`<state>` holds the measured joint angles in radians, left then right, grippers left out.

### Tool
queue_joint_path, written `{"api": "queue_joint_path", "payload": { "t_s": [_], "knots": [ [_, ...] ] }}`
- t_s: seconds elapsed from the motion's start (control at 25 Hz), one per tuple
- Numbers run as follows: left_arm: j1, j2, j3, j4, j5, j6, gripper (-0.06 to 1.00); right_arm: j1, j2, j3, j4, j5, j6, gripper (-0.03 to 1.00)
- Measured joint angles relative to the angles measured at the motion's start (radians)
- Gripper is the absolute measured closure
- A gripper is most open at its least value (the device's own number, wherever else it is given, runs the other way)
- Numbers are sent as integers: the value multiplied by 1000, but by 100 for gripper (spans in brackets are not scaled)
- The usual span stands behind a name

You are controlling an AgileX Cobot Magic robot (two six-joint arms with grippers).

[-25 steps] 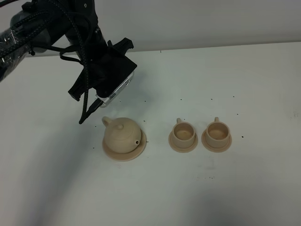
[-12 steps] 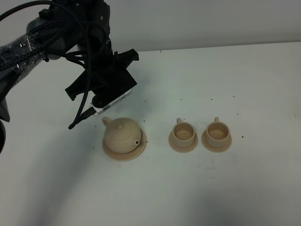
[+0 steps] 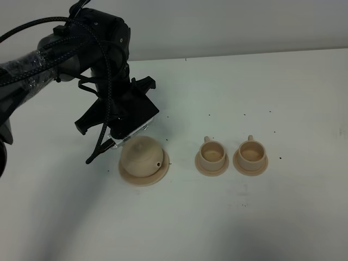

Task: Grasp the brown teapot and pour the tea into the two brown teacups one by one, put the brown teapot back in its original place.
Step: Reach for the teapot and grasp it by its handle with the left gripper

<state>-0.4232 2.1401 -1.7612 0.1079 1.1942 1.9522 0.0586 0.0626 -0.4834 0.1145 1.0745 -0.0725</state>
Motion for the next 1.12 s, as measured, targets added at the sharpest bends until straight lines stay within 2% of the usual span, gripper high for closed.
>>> {"api": "queue_joint_path", "payload": {
  "t_s": [0.48,0.68,1.12],
  "knots": [
    [-19,24,0,82,0,-4,65,0,0,0,4,0,0,76],
    [-26,52,0,80,0,-9,65,0,0,0,7,0,0,76],
    [-45,58,0,138,-7,-17,65,0,0,0,11,0,0,74]
  ]
}}
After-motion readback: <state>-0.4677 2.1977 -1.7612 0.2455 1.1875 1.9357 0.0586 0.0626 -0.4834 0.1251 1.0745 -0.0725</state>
